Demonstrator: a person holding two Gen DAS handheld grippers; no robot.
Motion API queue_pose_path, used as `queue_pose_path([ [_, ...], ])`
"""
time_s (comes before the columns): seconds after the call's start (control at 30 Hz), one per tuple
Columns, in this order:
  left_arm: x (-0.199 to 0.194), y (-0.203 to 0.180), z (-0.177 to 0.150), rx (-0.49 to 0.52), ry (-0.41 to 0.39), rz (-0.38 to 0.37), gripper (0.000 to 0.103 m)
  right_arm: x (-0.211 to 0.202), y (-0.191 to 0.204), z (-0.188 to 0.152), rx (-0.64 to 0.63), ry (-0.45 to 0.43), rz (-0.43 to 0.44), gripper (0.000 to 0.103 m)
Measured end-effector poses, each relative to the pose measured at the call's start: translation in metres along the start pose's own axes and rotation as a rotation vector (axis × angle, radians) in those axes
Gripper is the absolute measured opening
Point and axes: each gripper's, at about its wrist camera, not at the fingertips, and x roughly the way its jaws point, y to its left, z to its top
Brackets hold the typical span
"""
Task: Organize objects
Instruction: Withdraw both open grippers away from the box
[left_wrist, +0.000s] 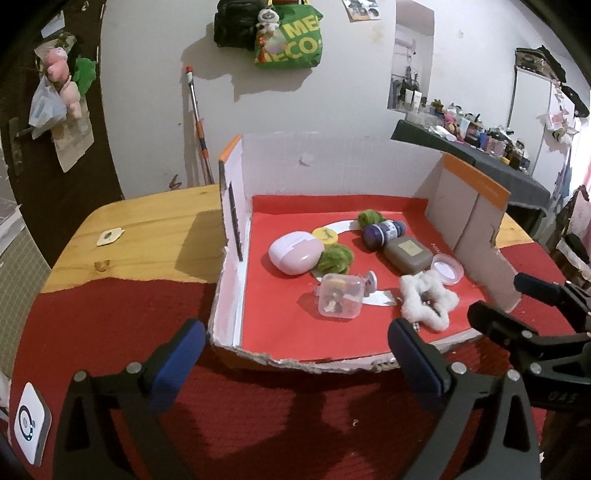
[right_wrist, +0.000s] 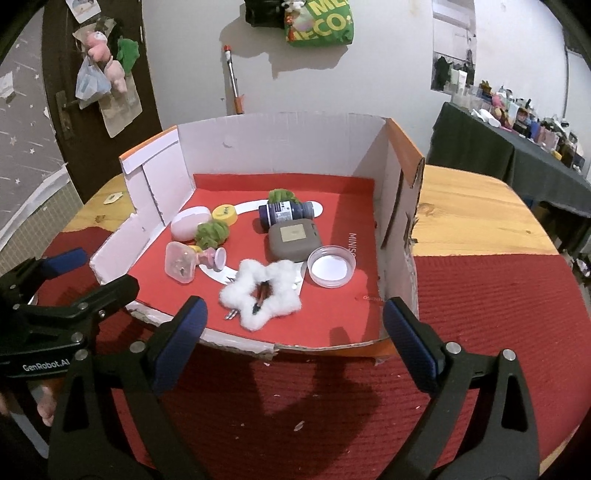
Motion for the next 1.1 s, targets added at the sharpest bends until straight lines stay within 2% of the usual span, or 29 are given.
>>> queue_pose_path([
  [0.77,0.007,0.005,-0.006,-0.027,0.04,0.001,0.103,0.001,0.001,-0.001,-0.016,0.003,-0.006,0.1],
  [1.1,-0.013,0.01,-0.016,-0.039,0.034,-0.01,0.103,-0.017,0.005,-0.012,-0.011,-0.008,0.021,0.1],
])
